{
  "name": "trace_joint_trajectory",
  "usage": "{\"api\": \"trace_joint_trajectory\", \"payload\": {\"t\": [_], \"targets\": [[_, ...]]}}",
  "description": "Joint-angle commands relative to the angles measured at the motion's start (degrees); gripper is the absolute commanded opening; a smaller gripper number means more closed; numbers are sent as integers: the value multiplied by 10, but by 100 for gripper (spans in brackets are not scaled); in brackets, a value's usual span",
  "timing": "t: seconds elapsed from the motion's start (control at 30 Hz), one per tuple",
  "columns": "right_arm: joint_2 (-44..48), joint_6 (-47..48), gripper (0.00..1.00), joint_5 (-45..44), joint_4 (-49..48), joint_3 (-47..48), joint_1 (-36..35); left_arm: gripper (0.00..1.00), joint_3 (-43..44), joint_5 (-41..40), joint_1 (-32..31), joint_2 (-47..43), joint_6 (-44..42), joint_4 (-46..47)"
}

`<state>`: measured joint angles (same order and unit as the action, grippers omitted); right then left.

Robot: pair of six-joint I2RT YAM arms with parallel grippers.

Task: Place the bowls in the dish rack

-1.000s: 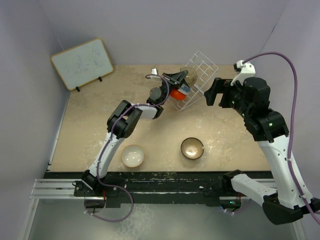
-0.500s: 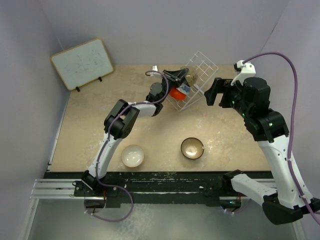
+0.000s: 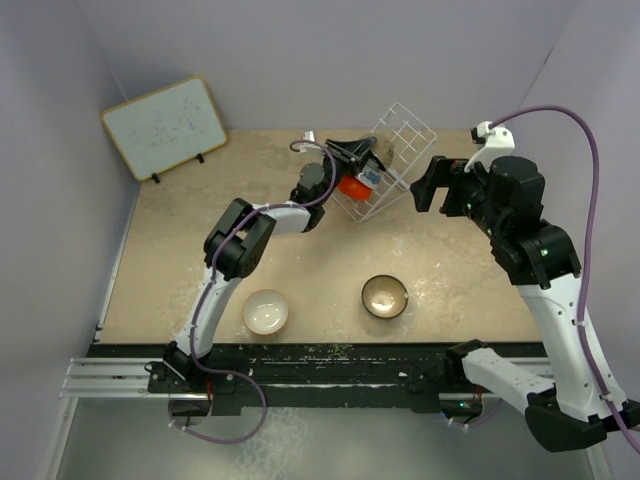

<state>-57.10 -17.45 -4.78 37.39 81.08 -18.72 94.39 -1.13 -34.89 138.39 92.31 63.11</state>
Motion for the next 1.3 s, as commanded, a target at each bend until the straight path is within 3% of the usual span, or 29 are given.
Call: {"api": "trace_joint_trajectory", "payload": {"t": [0.0, 0.37, 0.97, 1.27], "targets": [[12, 6, 100, 6, -19, -3, 2, 27, -8, -4, 5, -59, 5, 60], [12, 3, 100, 13, -28, -16, 2, 31, -43, 12, 7, -72, 29, 52], [11, -4, 100, 19, -36, -37, 2, 44, -90, 26, 14, -58, 59, 103], [9, -7, 100, 21, -43, -36, 2, 49, -99, 77, 31, -100, 38, 17]]}}
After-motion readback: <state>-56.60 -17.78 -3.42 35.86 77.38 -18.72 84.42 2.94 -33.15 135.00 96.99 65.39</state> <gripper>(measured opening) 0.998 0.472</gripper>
